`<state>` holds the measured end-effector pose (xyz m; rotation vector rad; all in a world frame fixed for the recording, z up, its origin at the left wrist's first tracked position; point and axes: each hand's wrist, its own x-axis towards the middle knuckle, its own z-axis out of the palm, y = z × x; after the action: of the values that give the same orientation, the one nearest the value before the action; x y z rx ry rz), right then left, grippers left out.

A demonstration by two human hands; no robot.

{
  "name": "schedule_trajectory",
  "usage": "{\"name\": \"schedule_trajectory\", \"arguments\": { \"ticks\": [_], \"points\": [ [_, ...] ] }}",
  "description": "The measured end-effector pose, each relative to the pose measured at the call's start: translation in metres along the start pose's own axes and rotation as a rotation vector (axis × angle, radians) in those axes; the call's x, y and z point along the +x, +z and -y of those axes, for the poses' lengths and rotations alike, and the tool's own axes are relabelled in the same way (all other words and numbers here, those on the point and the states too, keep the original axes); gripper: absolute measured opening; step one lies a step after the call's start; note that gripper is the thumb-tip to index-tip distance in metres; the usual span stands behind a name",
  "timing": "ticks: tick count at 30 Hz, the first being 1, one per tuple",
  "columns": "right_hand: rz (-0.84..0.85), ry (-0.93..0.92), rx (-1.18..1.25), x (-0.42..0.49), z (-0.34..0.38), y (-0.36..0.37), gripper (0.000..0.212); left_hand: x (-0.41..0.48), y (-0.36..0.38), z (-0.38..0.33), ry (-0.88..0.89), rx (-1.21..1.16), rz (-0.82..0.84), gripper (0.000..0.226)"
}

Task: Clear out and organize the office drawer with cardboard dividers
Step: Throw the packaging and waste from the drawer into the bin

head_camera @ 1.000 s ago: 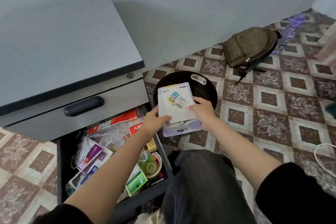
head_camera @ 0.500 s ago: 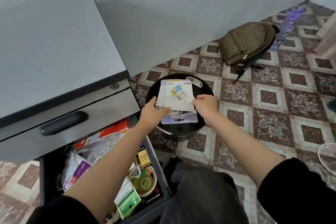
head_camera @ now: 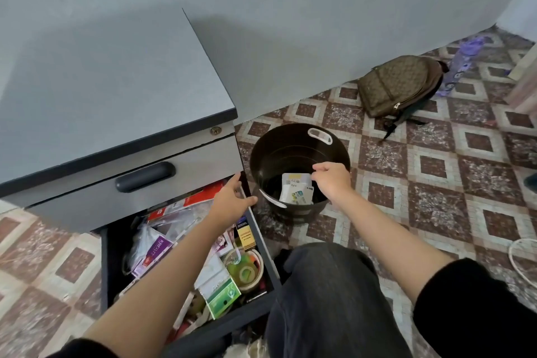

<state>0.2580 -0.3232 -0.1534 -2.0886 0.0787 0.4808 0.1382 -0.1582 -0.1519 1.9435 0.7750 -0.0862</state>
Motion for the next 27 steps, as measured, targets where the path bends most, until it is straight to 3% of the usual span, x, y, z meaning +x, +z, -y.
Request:
{"name": "schedule_trajectory", "arguments": {
  "ticks": [6, 11, 21, 27],
  "points": [
    [0.086, -0.029, 0.081, -0.039, 0.019, 0.023, 0.013, -0.040, -0.027, 0.018, 0.005, -0.044, -0.037, 0.058],
    [0.179, -0.081, 0.073, -0.078, 0.027, 0.054, 0.016, -0.070, -0.053, 0.044, 0.042, -0.033, -0.094, 0.004],
    [0.410, -0.070, 0.006, -0.122, 0.013, 0.128, 0.021, -0.107, -0.092, 0.115, -0.118, -0.103, -0.182, 0.011],
    [0.462, -0.013, -0.048, -0.128, -0.009, 0.158, 0.016, -0.108, -0.097, 0.153, -0.205, -0.083, -0.258, 0.012]
  ]
}}
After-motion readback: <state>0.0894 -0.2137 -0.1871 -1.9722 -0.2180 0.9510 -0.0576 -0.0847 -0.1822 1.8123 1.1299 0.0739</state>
